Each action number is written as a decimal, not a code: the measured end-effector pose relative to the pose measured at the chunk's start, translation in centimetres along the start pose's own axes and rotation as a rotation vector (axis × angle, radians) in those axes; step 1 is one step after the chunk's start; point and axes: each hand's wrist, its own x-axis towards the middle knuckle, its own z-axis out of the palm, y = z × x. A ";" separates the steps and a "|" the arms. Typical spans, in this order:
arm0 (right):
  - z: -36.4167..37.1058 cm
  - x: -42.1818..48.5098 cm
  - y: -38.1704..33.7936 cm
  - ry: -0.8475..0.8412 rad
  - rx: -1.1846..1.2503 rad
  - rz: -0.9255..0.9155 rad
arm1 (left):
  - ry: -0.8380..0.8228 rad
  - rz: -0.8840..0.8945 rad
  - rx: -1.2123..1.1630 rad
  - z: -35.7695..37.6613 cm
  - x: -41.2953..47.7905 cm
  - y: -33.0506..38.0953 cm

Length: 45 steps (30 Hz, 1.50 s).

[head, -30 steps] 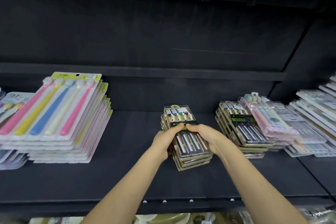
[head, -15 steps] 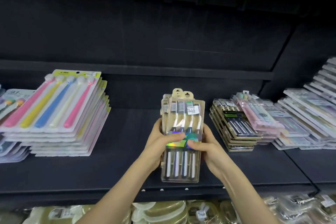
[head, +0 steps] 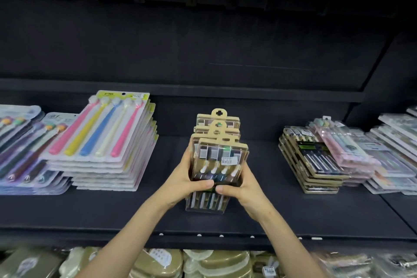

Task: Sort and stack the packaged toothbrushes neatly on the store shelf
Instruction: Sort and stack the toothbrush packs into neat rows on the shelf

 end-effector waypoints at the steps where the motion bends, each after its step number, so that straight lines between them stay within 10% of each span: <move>1: 0.2 -0.1 0.0 -0.009 0.002 0.002 | -0.010 -0.007 -0.001 0.0 -0.2 -0.2; 16: 0.9 0.4 -0.6 0.027 0.080 -0.010 | 0.164 0.036 0.070 -0.1 -0.5 -0.5; 25: 2.2 5.9 -2.5 0.122 0.191 0.552 | 0.295 -0.536 -0.060 -1.8 3.8 0.1; 33: 1.8 9.1 -2.5 0.059 0.037 0.724 | 0.283 -0.683 -0.054 -3.1 5.9 -0.5; 45: 2.7 5.0 -0.7 0.090 0.038 0.493 | 0.336 -0.553 0.276 -3.2 2.9 1.7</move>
